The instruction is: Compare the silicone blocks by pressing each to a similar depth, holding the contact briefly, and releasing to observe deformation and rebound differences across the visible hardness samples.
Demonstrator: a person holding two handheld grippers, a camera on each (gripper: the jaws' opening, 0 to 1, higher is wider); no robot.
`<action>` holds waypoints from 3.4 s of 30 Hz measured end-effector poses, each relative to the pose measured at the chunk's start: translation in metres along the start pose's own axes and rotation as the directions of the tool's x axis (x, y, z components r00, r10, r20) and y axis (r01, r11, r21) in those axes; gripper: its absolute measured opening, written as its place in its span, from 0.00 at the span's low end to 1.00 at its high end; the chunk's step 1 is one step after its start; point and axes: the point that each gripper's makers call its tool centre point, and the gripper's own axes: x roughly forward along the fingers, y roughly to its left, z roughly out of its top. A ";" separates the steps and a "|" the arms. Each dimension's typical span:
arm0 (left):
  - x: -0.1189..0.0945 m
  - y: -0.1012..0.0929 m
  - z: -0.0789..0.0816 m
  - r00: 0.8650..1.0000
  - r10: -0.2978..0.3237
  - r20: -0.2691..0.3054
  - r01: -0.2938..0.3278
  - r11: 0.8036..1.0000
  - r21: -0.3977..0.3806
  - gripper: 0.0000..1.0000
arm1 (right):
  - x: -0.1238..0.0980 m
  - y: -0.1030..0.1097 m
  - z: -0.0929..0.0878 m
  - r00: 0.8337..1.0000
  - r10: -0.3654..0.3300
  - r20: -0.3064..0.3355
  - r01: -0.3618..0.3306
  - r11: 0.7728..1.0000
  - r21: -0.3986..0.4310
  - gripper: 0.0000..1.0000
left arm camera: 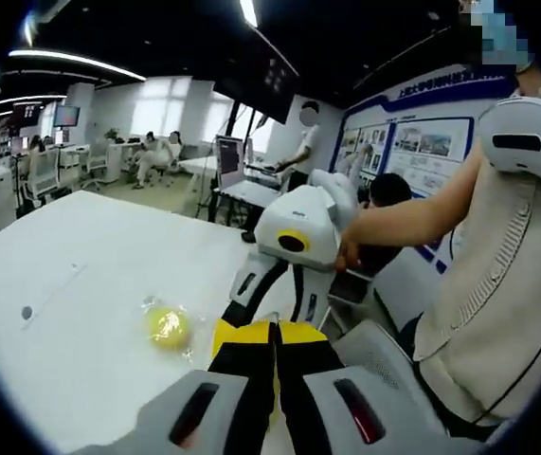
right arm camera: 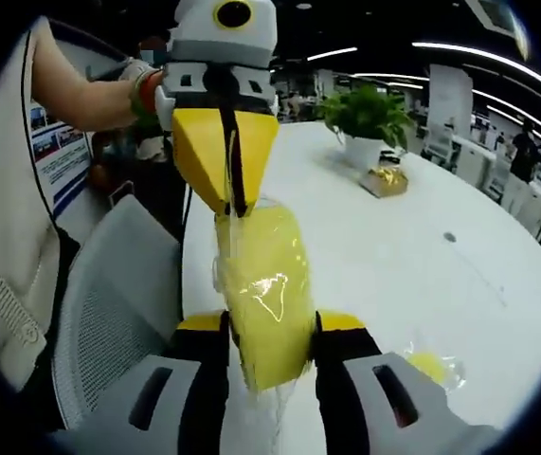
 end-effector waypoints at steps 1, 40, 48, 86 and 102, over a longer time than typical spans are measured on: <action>0.000 -0.001 -0.001 1.000 -0.002 -0.004 0.002 1.000 0.003 0.00 | 0.000 0.000 0.000 1.000 -0.003 0.001 0.003 1.000 -0.002 0.27; -0.003 -0.005 -0.010 0.998 0.036 -0.042 -0.035 0.999 0.017 0.00 | 0.005 0.000 0.000 0.995 -0.098 -0.017 0.094 0.980 -0.177 0.07; -0.005 -0.006 -0.004 0.997 0.071 -0.025 -0.070 0.996 0.049 0.00 | 0.001 -0.016 0.013 0.982 -0.186 0.044 0.190 0.929 -0.318 0.11; -0.011 0.008 -0.002 0.994 0.108 0.018 -0.106 0.991 -0.082 0.00 | -0.002 -0.008 0.007 0.976 -0.184 0.114 0.192 0.980 -0.057 0.33; -0.014 0.014 -0.016 0.987 0.157 0.021 -0.153 0.979 -0.137 0.00 | -0.050 -0.004 0.016 0.862 -0.359 0.359 0.243 0.912 0.330 0.60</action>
